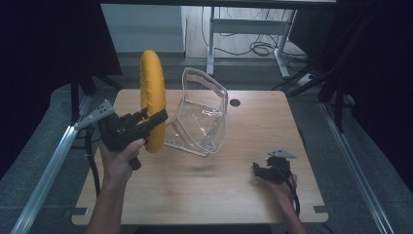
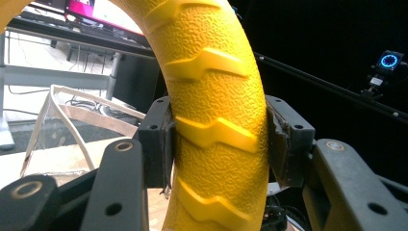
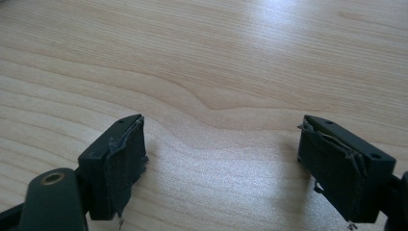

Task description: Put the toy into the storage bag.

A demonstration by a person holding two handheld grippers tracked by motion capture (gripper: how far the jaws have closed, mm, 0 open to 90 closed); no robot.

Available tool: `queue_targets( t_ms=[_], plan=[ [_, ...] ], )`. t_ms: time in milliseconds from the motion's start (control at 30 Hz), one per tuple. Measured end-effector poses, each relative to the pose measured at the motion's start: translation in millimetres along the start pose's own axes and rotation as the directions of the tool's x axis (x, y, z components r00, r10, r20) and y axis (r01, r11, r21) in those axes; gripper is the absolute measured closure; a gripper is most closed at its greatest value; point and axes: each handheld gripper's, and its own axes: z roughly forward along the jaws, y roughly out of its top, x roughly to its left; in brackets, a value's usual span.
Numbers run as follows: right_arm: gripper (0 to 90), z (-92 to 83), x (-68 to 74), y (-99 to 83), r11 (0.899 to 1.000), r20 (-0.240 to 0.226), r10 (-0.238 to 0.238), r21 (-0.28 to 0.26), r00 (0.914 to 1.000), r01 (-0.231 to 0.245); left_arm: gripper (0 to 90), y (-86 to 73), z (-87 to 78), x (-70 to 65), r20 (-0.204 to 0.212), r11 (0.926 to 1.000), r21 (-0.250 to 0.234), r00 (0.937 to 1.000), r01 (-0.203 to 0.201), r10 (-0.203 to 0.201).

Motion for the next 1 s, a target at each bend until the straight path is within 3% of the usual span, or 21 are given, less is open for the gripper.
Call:
queue_targets(
  t_ms=[1000],
  plan=[
    [17.0, 0.3, 0.0, 0.1, 1.0, 0.001, 0.003, -0.002, 1.0, -0.003, 50.7, 23.1, 23.9, -9.9, -0.011, 0.9997, -0.023, 0.9999, -0.007, 0.007]
  ],
)
